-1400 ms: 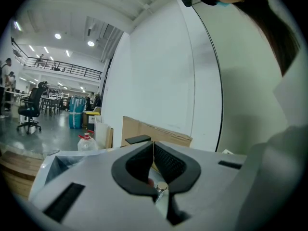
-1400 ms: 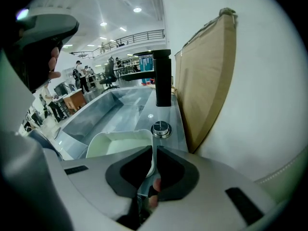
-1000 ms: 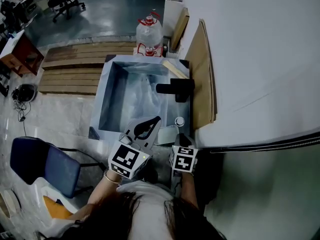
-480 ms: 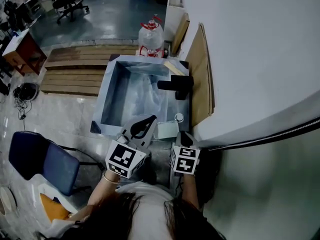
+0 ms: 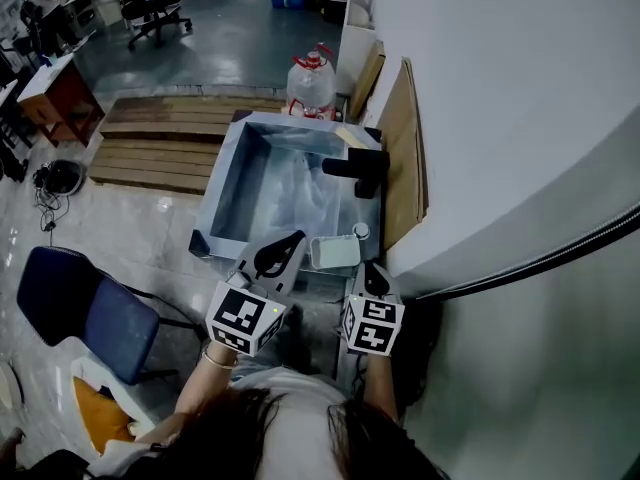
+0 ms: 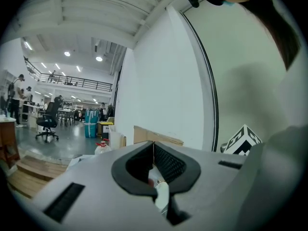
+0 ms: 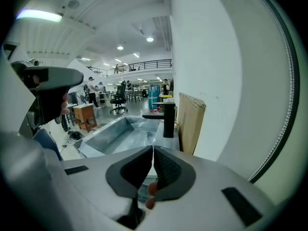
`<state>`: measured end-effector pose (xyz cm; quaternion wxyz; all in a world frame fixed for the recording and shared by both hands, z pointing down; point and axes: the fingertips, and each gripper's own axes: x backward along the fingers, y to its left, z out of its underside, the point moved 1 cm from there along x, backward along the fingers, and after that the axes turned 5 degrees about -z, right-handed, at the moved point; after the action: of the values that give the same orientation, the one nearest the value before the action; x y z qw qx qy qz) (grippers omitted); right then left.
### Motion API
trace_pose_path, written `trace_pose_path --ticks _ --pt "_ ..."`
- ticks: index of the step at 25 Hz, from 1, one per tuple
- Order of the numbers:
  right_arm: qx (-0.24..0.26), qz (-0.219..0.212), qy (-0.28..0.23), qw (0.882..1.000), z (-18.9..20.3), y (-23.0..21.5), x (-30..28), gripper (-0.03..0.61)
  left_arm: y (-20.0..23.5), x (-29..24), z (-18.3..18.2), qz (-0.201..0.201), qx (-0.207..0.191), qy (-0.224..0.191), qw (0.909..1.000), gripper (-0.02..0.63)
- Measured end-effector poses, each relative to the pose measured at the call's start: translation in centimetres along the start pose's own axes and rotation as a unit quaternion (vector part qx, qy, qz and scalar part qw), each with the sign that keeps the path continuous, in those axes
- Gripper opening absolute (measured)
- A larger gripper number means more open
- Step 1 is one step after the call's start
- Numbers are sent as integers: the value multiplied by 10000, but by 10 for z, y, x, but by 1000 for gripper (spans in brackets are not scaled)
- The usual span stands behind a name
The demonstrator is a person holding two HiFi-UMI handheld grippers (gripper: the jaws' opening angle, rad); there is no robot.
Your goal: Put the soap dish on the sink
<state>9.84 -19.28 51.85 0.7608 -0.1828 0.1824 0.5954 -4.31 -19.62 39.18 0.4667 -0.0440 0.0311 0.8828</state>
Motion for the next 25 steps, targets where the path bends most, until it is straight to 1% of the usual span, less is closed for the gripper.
trace_pose_path --ticks 11,25 --pt "94 -53 -549 9984 -13 12 45 28 -16 37 -4 -174 -46 -157 9997 9" --pt "133 -126 -1236 9922 -35 26 98 28 -33 72 -10 -278 -142 -265 9992 9"
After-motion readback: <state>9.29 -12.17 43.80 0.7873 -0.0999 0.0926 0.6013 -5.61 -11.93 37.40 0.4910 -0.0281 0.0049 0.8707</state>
